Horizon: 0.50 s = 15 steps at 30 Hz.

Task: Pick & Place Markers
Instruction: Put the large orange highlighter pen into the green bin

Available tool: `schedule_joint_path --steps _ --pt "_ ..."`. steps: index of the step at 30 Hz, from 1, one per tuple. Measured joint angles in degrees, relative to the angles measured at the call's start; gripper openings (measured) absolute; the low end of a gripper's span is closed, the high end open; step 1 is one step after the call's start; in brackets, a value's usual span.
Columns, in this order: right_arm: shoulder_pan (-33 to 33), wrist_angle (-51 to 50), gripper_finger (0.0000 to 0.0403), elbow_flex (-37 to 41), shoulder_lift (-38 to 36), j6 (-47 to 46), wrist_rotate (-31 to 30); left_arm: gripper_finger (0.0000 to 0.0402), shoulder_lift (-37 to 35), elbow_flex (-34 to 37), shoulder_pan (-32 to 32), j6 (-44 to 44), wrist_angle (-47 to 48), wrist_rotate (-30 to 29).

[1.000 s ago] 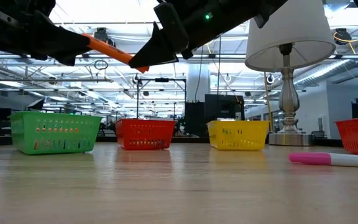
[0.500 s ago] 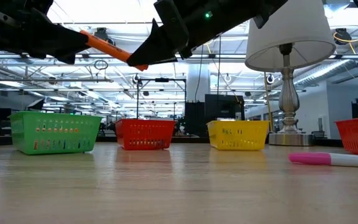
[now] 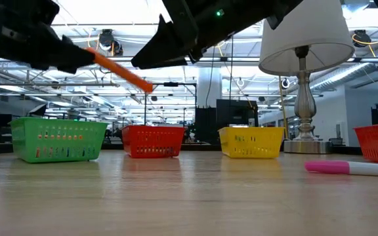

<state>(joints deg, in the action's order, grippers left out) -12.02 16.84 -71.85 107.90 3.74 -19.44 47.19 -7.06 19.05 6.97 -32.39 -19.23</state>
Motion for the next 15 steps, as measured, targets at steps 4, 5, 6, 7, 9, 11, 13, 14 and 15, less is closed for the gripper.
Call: schedule_joint_path --steps 4,5,6,7,9,11,13,14,15 --pt "-1.74 -2.83 0.0161 0.02 -0.51 -0.40 -0.15 0.0074 -1.22 -4.86 0.00 -3.77 15.81 -2.33" --pt "-2.23 -3.23 0.0162 0.02 -0.61 -1.20 -0.11 0.0074 -1.55 -7.24 0.13 -5.67 21.64 -3.07" --pt "-2.77 -3.86 0.0162 0.00 -0.67 -1.93 -0.11 0.0074 -1.71 -9.57 0.26 -7.86 27.66 -3.79" --pt "-3.25 -4.74 0.0162 0.00 -0.70 -2.47 -0.14 0.0074 -1.81 -11.74 0.62 -9.96 33.12 -4.64" --pt "-4.34 -5.96 0.0160 0.02 -0.67 -2.86 -0.26 0.0074 -1.80 -15.34 1.75 -13.45 40.78 -6.20" --pt "-5.42 -6.13 0.0160 0.02 -0.66 -3.03 -0.40 0.0074 -1.89 -17.84 3.18 -15.66 44.71 -7.14" --pt "-6.58 -5.91 0.0161 0.02 -0.66 -3.85 -0.37 0.0074 -1.91 -20.10 4.39 -17.98 49.03 -7.25" --pt "-7.15 -6.01 0.0162 0.02 -0.66 -4.36 -0.37 0.0074 -1.91 -21.33 5.11 -19.35 51.22 -7.25" --pt "-7.65 -6.31 0.0162 0.02 -0.66 -4.72 -0.39 0.0074 -1.91 -22.53 5.81 -20.95 53.10 -7.29"
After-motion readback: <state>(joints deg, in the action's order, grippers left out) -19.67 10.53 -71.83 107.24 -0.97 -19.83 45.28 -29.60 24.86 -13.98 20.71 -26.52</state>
